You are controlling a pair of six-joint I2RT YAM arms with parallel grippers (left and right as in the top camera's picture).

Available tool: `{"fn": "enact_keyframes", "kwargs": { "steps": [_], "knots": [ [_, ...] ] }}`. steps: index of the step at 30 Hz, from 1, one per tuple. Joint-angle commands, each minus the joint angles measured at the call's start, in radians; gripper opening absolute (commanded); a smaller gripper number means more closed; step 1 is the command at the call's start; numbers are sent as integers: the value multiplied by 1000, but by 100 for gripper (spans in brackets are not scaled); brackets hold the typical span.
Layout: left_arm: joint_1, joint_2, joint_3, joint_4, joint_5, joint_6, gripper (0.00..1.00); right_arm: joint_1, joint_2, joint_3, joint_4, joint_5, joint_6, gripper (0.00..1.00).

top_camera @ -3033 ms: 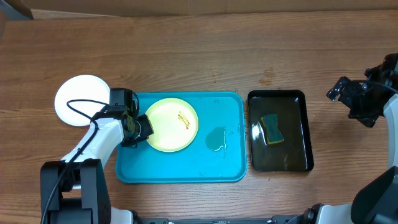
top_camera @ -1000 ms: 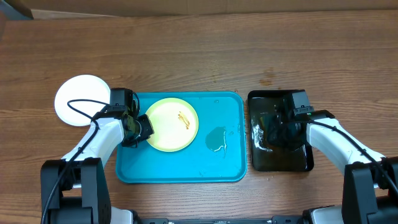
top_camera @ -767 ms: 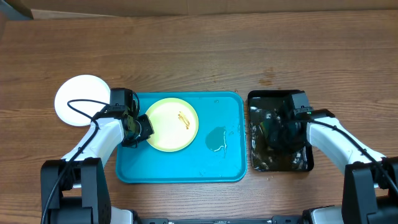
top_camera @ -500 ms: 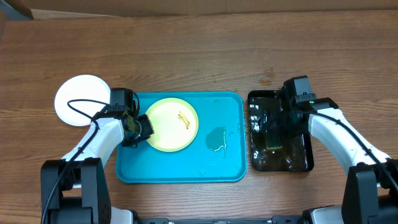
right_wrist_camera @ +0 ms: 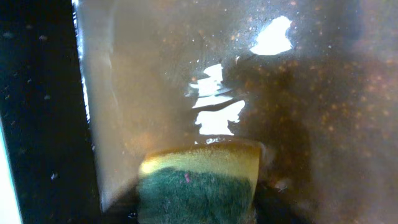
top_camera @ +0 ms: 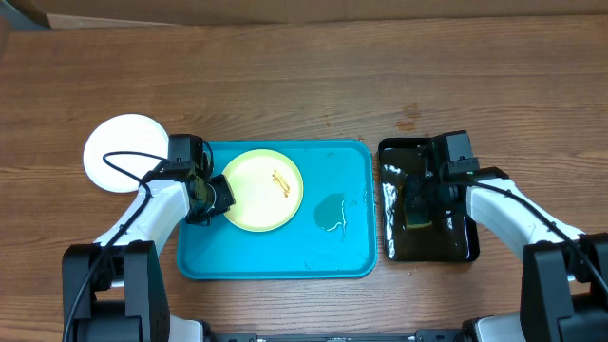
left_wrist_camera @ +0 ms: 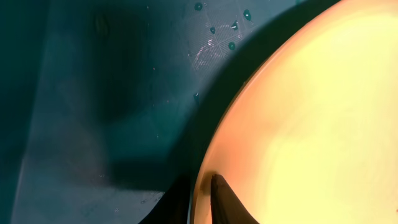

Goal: Clean dirty plates on tray and stack at the side
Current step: 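Dip and rub the sponge in the black tray's water with right gripper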

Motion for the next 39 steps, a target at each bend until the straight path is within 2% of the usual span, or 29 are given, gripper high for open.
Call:
{"fn": "enact_keyframes", "kwargs": {
  "steps": [1, 2, 3, 4, 5, 9, 13, 20, 21, 23, 24, 25, 26, 27, 28, 30, 34, 38, 39],
  "knots": [
    [-1, 45, -36, -12, -35, 12, 15, 2, 14, 7, 6, -26, 5, 4],
    [-1, 45, -35, -12, -37, 12, 15, 0, 12, 25, -6, -45, 5, 19],
    [-1, 45, -35, -12, -37, 12, 15, -3, 10, 52, -28, -75, 5, 53],
    [-1, 45, -36, -12, -37, 12, 15, -3, 8, 75, -51, -95, 5, 77],
    [-1, 45, -35, -12, -37, 12, 16, -3, 7, 100, -79, -111, 5, 81],
    [-1, 45, -35, -12, -37, 12, 18, -3, 8, 164, -207, -121, 5, 85],
    [-1, 45, -35, -12, -36, 12, 18, -3, 14, 150, -304, -97, 5, 82],
    [-1, 45, -36, -12, -37, 12, 18, -3, 14, 20, -189, -60, 5, 78],
    [-1, 45, -35, -12, -37, 12, 18, -3, 14, 4, -169, -61, 5, 67],
    [-1, 45, -35, -12, -37, 12, 18, -3, 14, -25, -128, -60, 5, 18],
    [-1, 45, -36, -12, -37, 12, 19, -3, 14, -31, -115, -61, 5, 10],
    [-1, 45, -35, -12, -37, 12, 19, -3, 14, -29, -102, -61, 5, 8],
    [-1, 45, -35, -12, -37, 12, 20, -3, 13, -23, -98, -61, 5, 23],
    [-1, 45, -35, -13, -37, 12, 21, -6, 11, 0, -104, -62, 5, 73],
    [-1, 45, -35, -12, -37, 12, 21, -8, 10, 28, -128, -66, 5, 92],
    [-1, 45, -35, -13, -37, 12, 22, -10, 10, 87, -196, -69, 5, 95],
    [-1, 45, -36, -13, -37, 12, 22, -8, 10, 187, -361, -69, 5, 95],
    [-1, 45, -35, -12, -37, 12, 22, -7, 12, 164, -418, -68, 5, 80],
    [-1, 45, -35, -12, -37, 12, 22, -7, 12, 149, -417, -67, 5, 80]
  ]
}}
